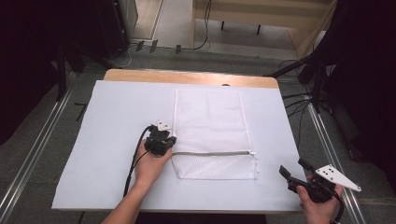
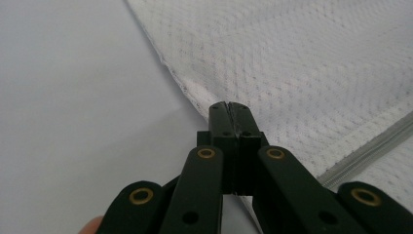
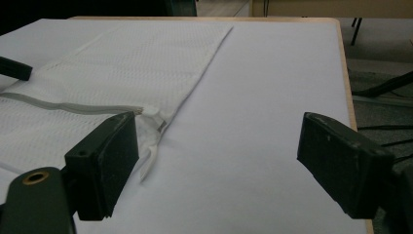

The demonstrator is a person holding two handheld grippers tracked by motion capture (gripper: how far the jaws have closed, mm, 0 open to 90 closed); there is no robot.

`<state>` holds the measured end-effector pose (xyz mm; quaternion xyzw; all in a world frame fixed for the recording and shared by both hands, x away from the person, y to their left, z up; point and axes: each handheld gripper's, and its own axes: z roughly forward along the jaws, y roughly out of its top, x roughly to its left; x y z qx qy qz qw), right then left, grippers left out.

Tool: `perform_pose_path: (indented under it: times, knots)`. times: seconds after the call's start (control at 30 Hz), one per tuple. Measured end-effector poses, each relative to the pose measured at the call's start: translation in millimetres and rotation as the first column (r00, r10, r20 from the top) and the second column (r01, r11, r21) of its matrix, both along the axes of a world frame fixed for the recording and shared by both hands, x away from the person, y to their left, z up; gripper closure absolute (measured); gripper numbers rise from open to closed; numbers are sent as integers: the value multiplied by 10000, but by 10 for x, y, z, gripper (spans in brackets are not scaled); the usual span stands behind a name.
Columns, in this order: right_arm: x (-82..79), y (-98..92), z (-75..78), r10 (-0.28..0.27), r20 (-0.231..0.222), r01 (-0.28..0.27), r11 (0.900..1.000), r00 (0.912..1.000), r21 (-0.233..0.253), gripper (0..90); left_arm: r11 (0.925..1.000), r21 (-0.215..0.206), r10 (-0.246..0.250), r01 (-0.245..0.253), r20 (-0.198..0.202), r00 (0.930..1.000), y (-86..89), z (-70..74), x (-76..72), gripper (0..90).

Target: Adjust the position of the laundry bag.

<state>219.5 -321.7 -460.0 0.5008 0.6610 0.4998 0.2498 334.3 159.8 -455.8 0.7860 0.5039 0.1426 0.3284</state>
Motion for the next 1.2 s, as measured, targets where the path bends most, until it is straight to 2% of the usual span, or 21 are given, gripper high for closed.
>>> perform_pose_path:
  times: [0.2, 0.37, 0.5, 0.53, 0.57, 0.63, 0.7, 0.73, 0.8, 0.83, 0.9, 0.93, 1.0, 1.1, 1.2]
  knots:
    - [-7, 20, 8, 36, 13, -36, 10000, 10000, -48, 160, 9995, -303, -6, 4, -51, 10000, 335, 70, -181, 900]
    - [-3, 36, 7, 58, 10, -58, 10000, 10000, -63, 161, 9987, -485, 166, -174, -159, 9997, 655, 130, -270, 900]
    - [-5, 47, 7, 56, 14, -56, 10000, 10000, -68, 161, 9988, -430, 224, -236, -290, 9993, 787, 109, -340, 900]
    - [-4, 48, 7, 48, 11, -48, 10000, 10000, -70, 162, 9985, -437, 306, -318, -268, 9992, 816, 98, -360, 900]
    - [-2, 50, 7, 21, 32, -21, 10000, 10000, -85, 161, 9968, -622, 493, -499, -113, 9987, 848, 93, -390, 892]
    - [-1, 65, 13, -11, 46, 11, 10000, 10000, -27, 161, 9897, -1057, 1003, -970, 267, 9946, 911, 98, -464, 658]
    - [3, 88, 12, 3, 97, -2, 10000, 10000, -55, 162, 9822, -1316, 1460, -1343, 838, 9857, 924, 88, -565, 451]
    - [8, 103, 8, 19, 61, -18, 10000, 10000, -90, 161, 9832, -1316, 1393, -1263, 951, 9857, 918, 96, -595, 380]
    - [24, 138, 0, 105, 50, -104, 9998, 9999, -146, 161, 9858, -1526, 902, -704, 1273, 9878, 921, 156, -654, 263]
    - [31, 156, -2, 179, 68, -178, 9997, 9998, -171, 161, 9822, -1838, 682, -390, 1554, 9855, 938, 191, -696, 226]
    - [37, 192, 1, 235, 75, -234, 9995, 9997, -199, 161, 9673, -2529, 377, 171, 2105, 9769, 974, 256, -775, 143]
    - [37, 207, 6, 260, 84, -259, 9995, 9996, -154, 161, 9663, -2551, 286, 342, 2382, 9708, 981, 283, -804, 135]
    - [40, 237, 14, 348, 93, -347, 9994, 9994, -70, 161, 9706, -2369, 225, 435, 2689, 9629, 990, 327, -851, 134]
    - [48, 292, 12, 434, 62, -434, 9990, 9990, -127, 161, 9657, -2539, 179, 544, 2741, 9615, 1004, 335, -868, 133]
    - [51, 332, 6, 534, 15, -534, 9984, 9986, -183, 161, 9672, -2485, 187, 520, 2741, 9615, 1001, 333, -867, 136]
